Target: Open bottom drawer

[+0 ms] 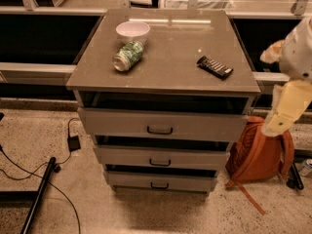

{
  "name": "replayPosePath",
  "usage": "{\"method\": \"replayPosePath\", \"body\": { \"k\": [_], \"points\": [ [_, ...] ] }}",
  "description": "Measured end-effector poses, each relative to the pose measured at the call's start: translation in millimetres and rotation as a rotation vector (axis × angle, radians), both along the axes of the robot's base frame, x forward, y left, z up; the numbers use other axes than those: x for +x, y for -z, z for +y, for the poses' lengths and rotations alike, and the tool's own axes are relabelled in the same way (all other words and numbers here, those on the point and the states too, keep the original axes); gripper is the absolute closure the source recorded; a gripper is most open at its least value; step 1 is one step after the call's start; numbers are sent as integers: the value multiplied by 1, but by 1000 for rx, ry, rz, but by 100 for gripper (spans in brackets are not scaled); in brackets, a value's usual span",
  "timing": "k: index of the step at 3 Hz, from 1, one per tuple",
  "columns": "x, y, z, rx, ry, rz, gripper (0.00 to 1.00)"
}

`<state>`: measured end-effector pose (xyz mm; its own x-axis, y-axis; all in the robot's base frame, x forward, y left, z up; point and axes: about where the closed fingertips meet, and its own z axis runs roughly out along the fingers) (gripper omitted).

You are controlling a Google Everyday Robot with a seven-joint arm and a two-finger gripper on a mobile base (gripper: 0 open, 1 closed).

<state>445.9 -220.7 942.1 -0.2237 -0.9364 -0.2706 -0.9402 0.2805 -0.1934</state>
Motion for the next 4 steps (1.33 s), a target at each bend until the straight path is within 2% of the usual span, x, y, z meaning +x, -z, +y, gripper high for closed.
{"method": "replayPosePath", "body": {
  "k": [1,2,3,4],
  "points": [
    [-3,93,-2,187,-29,68,0],
    [-27,192,-5,308,-61,121,0],
    [-33,213,-7,322,-81,136,0],
    [-32,219,-5,350,-99,164,0]
  ]
}}
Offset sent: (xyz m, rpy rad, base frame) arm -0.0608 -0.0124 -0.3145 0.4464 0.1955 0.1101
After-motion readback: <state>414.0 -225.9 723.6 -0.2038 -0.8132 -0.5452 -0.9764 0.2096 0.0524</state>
